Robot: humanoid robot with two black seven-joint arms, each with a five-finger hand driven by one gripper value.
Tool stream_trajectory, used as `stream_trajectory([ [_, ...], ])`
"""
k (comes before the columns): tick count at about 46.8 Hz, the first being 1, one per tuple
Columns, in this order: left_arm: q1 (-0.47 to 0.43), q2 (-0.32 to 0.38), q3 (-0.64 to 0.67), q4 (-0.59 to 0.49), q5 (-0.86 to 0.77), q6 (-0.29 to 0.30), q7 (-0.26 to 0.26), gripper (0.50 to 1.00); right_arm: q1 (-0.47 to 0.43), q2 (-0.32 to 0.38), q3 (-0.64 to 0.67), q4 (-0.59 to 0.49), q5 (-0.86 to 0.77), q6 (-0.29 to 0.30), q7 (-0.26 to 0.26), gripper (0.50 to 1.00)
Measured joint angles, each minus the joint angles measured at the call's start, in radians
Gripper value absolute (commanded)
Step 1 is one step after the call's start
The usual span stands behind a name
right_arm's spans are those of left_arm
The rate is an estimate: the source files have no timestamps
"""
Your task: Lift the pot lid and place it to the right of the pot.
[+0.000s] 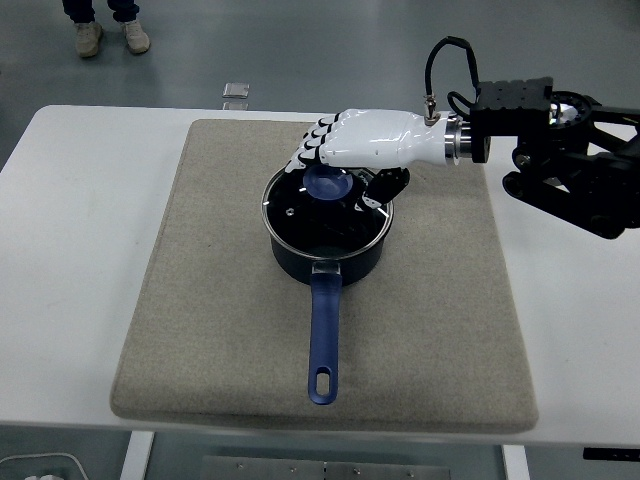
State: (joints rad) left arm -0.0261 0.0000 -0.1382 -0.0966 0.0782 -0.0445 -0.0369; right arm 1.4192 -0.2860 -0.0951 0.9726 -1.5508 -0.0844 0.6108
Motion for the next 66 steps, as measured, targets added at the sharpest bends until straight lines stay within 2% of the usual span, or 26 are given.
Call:
stream_trajectory([
  [60,0.0,0.0,0.0,0.0,0.0,0.0,0.0,1.0,-0.02,0.031,-0.001,-0.024,-0.002,-0.002,0.0,0.885],
  [63,0.0,0.0,0.0,0.0,0.0,0.0,0.0,1.0,-0.022,0.031,-0.001,-0.023,-0.002,-0.001,0.0,0.854],
  [66,0.0,0.0,0.0,0.0,0.0,0.0,0.0,1.0,-0.022,0.031,-0.001,-0.023,-0.002,0.001,0.0,0.711],
])
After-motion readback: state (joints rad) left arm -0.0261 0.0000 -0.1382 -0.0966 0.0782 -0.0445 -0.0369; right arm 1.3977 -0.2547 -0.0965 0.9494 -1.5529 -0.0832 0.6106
